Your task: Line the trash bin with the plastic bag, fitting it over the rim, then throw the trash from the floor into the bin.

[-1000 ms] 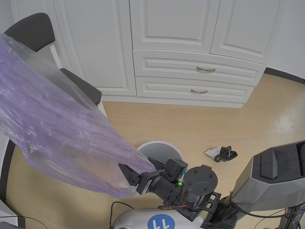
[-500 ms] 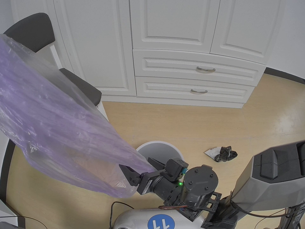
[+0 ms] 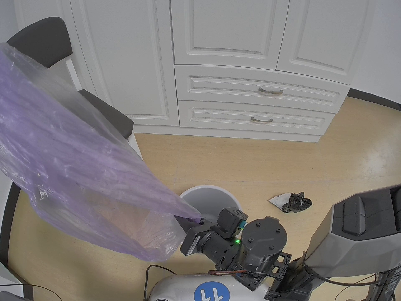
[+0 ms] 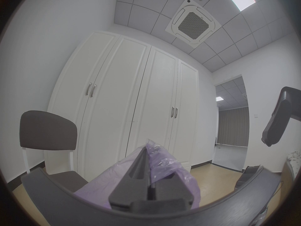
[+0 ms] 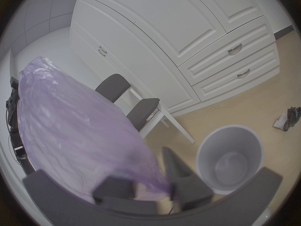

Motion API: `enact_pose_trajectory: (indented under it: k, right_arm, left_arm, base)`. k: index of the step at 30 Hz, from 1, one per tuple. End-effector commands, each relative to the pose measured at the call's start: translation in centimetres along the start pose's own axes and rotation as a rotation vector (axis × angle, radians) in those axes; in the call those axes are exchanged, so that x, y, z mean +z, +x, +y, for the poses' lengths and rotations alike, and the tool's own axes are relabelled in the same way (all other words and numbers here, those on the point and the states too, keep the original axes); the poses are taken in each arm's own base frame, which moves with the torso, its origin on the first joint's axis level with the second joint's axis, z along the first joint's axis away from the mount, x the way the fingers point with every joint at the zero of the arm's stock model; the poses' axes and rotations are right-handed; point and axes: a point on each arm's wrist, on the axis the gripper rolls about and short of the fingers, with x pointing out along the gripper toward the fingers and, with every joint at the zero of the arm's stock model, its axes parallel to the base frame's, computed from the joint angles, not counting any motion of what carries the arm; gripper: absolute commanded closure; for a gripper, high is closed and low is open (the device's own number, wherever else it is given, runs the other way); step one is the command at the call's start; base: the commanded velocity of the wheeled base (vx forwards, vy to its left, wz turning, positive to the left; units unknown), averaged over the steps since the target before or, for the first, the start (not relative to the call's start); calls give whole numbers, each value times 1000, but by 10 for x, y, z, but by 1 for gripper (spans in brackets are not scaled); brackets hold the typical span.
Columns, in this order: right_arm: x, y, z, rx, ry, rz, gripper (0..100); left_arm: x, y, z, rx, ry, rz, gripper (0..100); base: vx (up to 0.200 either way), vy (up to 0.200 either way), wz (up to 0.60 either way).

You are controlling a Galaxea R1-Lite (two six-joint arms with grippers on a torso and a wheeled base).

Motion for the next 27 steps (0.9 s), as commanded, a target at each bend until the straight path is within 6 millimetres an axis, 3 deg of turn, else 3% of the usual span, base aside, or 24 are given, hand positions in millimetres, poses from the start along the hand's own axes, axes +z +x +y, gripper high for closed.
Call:
enact_pose_trajectory:
  k: [1, 14, 27]
  right_arm:
    - [2, -1, 2, 12, 6, -15, 100]
    - [8, -6, 4, 18, -7, -20, 100]
    - [22, -46, -19, -39, -397, 63, 100]
  left_arm:
    - [-1, 0, 0, 0, -1, 3, 100]
    - [-6, 1, -1, -6, 8, 27, 100]
    - [-43, -3, -8, -74, 94, 187, 100]
  base:
    - [0, 0, 0]
    - [0, 0, 0]
    - [0, 0, 0]
